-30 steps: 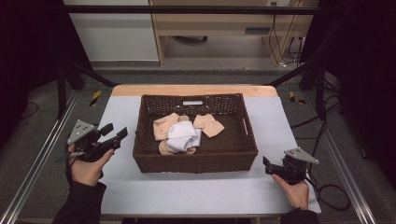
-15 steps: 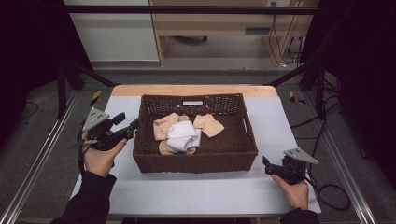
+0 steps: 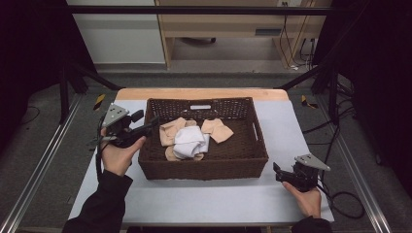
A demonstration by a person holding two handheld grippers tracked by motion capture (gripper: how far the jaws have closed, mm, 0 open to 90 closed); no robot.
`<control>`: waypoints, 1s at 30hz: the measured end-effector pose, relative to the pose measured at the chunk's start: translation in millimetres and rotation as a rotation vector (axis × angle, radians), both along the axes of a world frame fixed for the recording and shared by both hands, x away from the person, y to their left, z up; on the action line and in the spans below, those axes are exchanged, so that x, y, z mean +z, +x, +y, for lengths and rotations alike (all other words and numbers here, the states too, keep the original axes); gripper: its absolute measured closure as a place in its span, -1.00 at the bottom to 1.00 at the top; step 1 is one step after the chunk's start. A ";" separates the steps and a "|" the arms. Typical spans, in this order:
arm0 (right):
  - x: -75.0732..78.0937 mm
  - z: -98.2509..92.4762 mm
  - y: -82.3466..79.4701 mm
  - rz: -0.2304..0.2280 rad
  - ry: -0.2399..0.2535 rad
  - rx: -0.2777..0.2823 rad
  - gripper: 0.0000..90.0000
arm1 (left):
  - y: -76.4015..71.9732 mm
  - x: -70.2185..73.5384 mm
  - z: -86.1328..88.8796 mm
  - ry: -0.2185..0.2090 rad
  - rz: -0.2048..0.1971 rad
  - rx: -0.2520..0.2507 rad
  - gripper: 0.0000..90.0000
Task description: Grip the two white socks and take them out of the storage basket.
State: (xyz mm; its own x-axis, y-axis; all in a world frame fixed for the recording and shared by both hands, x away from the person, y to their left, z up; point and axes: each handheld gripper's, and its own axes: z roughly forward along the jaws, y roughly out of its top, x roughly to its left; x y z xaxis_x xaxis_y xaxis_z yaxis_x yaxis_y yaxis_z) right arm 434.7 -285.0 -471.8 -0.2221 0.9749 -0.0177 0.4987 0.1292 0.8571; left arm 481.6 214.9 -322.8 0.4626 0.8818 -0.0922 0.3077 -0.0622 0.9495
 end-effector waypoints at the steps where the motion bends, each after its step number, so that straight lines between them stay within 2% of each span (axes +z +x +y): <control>1: -0.2 0.3 0.1 0.001 0.000 0.001 -0.83 | 1.6 0.0 -2.2 0.004 -0.001 -0.001 -0.16; 14: -2.3 1.6 1.6 0.007 -0.015 0.015 -0.83 | 22.7 -2.6 -24.5 0.028 -0.014 -0.016 -0.16; 30: -2.0 0.5 1.8 0.001 -0.027 0.015 -0.84 | 55.3 -25.0 -55.9 0.103 0.011 -0.041 -0.16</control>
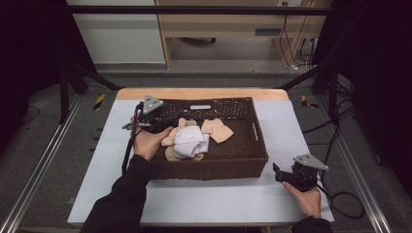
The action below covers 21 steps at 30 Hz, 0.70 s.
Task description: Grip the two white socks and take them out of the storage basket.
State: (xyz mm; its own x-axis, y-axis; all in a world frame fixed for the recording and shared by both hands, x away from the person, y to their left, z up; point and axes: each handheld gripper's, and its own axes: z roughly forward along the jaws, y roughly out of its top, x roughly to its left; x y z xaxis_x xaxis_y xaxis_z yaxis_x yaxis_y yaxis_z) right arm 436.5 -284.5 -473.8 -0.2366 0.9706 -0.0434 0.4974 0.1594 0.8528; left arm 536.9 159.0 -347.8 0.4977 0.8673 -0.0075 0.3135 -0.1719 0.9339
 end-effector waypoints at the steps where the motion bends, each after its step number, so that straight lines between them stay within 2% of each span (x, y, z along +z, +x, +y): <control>1: 0.0 0.0 0.0 0.000 0.000 0.000 -0.84 | 2.1 -2.5 -1.9 0.006 0.007 -0.001 -0.16; 4: 0.0 -0.3 0.0 0.000 -0.006 0.002 -0.84 | 7.5 -10.6 -6.4 0.022 0.024 -0.008 -0.13; 7: -0.2 -0.4 0.0 0.001 -0.013 0.001 -0.84 | 11.6 -17.9 -9.1 0.055 0.050 -0.018 -0.11; 14: -1.6 -0.1 1.3 0.008 -0.036 0.005 -0.84 | 21.8 -40.1 -10.2 0.080 0.132 -0.011 -0.04; 16: -1.9 0.2 1.4 0.011 -0.043 0.007 -0.83 | 24.8 -47.2 -10.6 0.099 0.161 -0.008 -0.02; 18: -2.0 0.1 1.5 0.011 -0.045 0.008 -0.83 | 25.7 -50.1 -11.0 0.106 0.176 -0.009 -0.02; 19: -2.0 0.2 1.4 0.011 -0.047 0.004 -0.82 | 26.1 -52.0 -11.7 0.115 0.192 -0.014 -0.01; 21: -2.0 0.1 1.5 0.010 -0.046 0.004 -0.82 | 26.1 -55.0 -12.2 0.140 0.199 -0.025 0.00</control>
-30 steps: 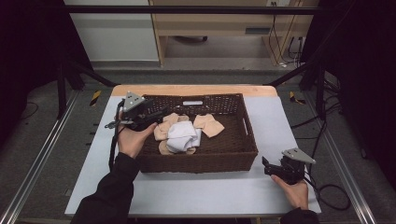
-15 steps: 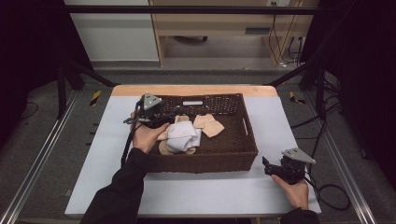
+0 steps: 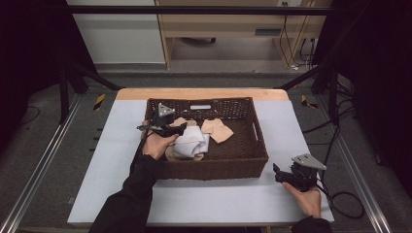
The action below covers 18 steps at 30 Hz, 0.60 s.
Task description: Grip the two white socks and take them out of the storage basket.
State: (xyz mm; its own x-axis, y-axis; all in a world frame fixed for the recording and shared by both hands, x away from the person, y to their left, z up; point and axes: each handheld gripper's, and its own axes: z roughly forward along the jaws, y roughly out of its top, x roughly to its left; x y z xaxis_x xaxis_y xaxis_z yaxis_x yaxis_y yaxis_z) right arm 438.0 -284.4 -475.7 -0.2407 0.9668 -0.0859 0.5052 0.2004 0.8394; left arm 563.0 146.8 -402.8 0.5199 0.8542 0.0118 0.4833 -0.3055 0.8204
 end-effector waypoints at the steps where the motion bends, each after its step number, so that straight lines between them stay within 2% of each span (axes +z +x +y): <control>1: -0.1 -0.1 0.2 0.000 -0.001 -0.001 -0.82 | 0.1 -2.0 -0.3 -0.002 0.009 0.000 0.01; 4: -0.2 0.1 0.2 0.002 -0.003 0.002 -0.81 | 1.4 -7.7 -1.3 0.005 0.036 0.001 0.02; 9: -0.2 0.0 0.0 0.004 -0.004 -0.002 -0.81 | 3.1 -17.4 -1.7 0.048 0.078 -0.015 0.06; 12: -0.4 0.0 0.1 0.002 -0.008 -0.002 -0.81 | 4.6 -20.7 -0.7 0.059 0.099 -0.017 0.09; 15: -0.3 0.0 0.0 0.004 -0.007 -0.003 -0.81 | 6.1 -25.9 -1.0 0.074 0.139 -0.025 0.12; 18: -0.3 -0.1 -0.2 0.004 -0.007 -0.003 -0.81 | 6.7 -28.3 -1.2 0.089 0.156 -0.032 0.13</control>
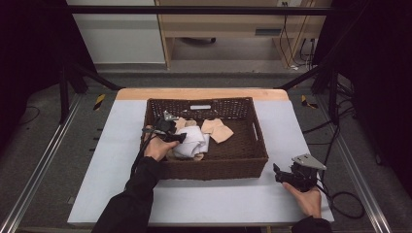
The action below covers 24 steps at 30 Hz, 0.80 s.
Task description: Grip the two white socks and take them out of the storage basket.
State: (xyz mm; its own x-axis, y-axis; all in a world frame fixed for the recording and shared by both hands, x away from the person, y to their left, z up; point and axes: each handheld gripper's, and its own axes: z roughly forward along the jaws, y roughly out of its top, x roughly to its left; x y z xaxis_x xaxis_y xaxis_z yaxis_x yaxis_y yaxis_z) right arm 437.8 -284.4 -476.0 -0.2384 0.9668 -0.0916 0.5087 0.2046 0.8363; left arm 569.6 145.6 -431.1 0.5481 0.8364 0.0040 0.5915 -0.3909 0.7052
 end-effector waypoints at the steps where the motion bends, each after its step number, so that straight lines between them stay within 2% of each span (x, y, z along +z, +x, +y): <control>1: 0.0 0.0 0.0 0.000 0.000 0.000 -0.81 | 0.3 -1.1 -0.1 0.000 0.006 0.000 0.14; 4: 0.2 -0.2 -0.2 -0.001 0.000 -0.001 -0.81 | 0.4 -3.4 -0.3 0.014 0.023 -0.008 0.16; 7: 0.2 -0.3 -0.2 -0.001 -0.001 0.001 -0.80 | 0.7 -3.6 -0.1 0.008 0.039 -0.005 0.33; 8: 0.2 -0.3 -0.2 -0.001 -0.001 0.001 -0.80 | 0.8 -3.8 0.1 0.007 0.046 -0.002 0.33; 12: -0.1 -0.2 0.0 0.000 -0.003 0.003 -0.80 | 0.4 -3.2 0.1 0.020 0.071 -0.004 0.59; 13: 0.0 0.0 0.0 -0.001 -0.001 0.004 -0.79 | 0.3 -2.8 0.1 0.024 0.075 -0.004 0.75; 16: 0.2 -0.3 -0.2 0.000 -0.003 0.003 -0.79 | -0.3 -1.1 0.6 0.019 0.096 -0.006 0.87; 20: 0.0 -0.3 -0.4 -0.001 -0.006 0.006 -0.78 | -2.3 3.1 1.4 -0.004 0.084 -0.003 0.89; 21: -0.2 0.0 -0.6 0.002 -0.008 0.007 -0.78 | -3.3 5.7 2.7 -0.025 0.069 -0.004 0.89; 22: -0.2 0.0 -0.7 0.002 -0.009 0.007 -0.77 | -3.3 5.7 2.7 -0.025 0.069 -0.004 0.90; 24: -0.1 -0.1 -0.8 0.001 -0.008 0.006 -0.77 | -5.0 9.7 4.5 -0.056 0.038 -0.011 0.90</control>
